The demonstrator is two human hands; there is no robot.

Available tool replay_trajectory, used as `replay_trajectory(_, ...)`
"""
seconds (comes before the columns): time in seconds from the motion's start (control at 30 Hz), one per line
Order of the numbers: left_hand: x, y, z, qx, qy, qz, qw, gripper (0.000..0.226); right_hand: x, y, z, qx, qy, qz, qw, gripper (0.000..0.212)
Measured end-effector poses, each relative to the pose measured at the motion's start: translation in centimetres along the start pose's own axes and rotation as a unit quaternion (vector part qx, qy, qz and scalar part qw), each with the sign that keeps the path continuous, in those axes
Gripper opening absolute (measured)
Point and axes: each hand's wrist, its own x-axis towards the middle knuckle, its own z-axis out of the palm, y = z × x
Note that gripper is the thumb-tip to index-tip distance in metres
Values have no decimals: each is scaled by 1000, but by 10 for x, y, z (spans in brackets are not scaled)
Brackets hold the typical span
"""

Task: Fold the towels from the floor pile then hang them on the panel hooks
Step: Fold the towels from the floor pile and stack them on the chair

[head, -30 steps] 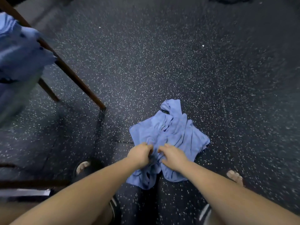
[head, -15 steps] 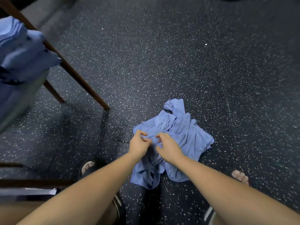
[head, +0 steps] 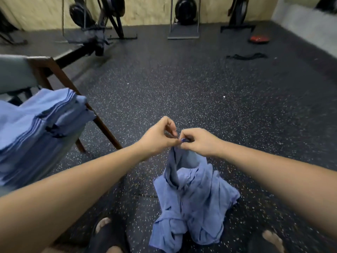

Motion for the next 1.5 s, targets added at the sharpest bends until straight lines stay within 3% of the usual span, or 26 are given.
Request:
replay_trajectory(0.2, 4, 73, -31, 51, 28, 81, 995, 26, -12, -64, -85, -23, 82, -45, 995, 8)
replay_trajectory(0.3, 1, 113, -40, 23, 32, 111, 993, 29, -25, -94, -113, -49, 128, -76, 988, 11)
replay_trajectory(0.47, -1, 159, -49, 67, 52, 184, 979, 22, -41, -122, -139, -71, 186, -119, 973, 14)
replay_trajectory(0.67, -4, 168, -44, 139, 83, 226, 961, 15, -45, -115, -136, -9, 194, -119, 974, 14)
replay_trajectory(0.83, 5, 157, -47, 143, 125, 212, 959, 15, -48, -94, -130, -1, 177, -77, 981, 17)
replay_trajectory(1.03, 17, 137, -75, 67, 175, 183, 965, 16, -56, -62, -148, -6, 142, 5, 990, 15)
replay_trajectory(1.27, 26, 114, -109, 18, 259, 143, 955, 14, -76, -45, -176, -1, 158, 41, 987, 38)
replay_trajectory(1.5, 23, 107, -123, -12, 294, 108, 950, 12, -92, -53, -176, 180, 163, 19, 970, 30)
